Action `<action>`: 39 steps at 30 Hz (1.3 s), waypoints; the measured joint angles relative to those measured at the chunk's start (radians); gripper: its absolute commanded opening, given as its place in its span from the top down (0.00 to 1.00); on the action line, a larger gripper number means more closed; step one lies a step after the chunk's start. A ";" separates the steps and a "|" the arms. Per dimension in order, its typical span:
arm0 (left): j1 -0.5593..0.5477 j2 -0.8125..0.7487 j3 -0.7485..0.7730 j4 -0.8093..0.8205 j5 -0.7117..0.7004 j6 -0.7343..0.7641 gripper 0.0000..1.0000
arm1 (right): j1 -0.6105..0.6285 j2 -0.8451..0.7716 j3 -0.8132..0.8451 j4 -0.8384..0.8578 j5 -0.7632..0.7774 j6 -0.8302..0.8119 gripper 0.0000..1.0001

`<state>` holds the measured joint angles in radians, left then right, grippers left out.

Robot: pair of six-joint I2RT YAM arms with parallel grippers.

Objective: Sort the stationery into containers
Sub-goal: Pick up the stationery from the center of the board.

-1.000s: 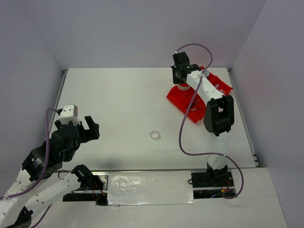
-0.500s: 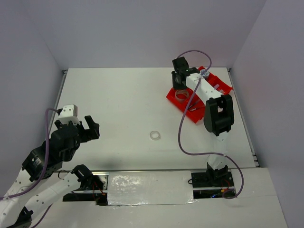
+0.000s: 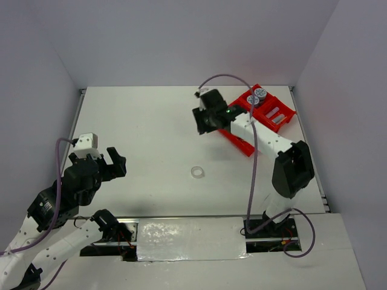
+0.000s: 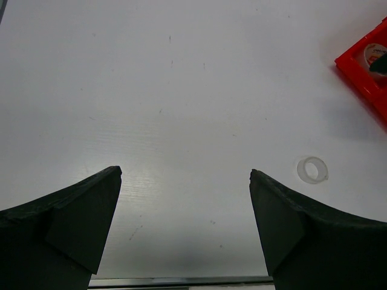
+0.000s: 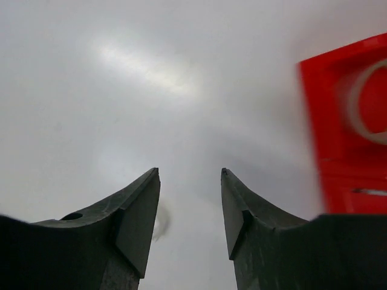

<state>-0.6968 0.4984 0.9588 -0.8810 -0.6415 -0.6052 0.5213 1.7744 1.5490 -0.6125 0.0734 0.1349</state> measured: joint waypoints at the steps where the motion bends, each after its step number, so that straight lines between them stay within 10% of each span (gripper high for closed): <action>1: 0.001 -0.001 0.000 0.000 0.000 0.000 0.01 | 0.048 -0.034 -0.047 0.019 -0.009 0.001 0.50; 11: 0.007 -0.004 0.000 0.000 0.001 0.000 0.01 | 0.436 -0.011 -0.246 0.024 0.043 0.099 0.52; 32: 0.008 -0.003 -0.005 0.014 0.019 0.003 0.01 | 0.428 0.102 -0.340 0.102 0.070 0.136 0.53; 36: 0.008 -0.002 -0.006 0.015 0.021 0.004 0.01 | 0.409 0.108 -0.341 0.129 0.062 0.124 0.95; 39: 0.009 0.002 -0.006 0.015 0.023 0.004 0.01 | 0.399 0.106 -0.341 0.134 0.044 0.126 1.00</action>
<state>-0.6880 0.5007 0.9527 -0.8658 -0.6186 -0.6010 0.9199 1.8801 1.2083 -0.4782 0.1177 0.2607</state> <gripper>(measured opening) 0.993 0.037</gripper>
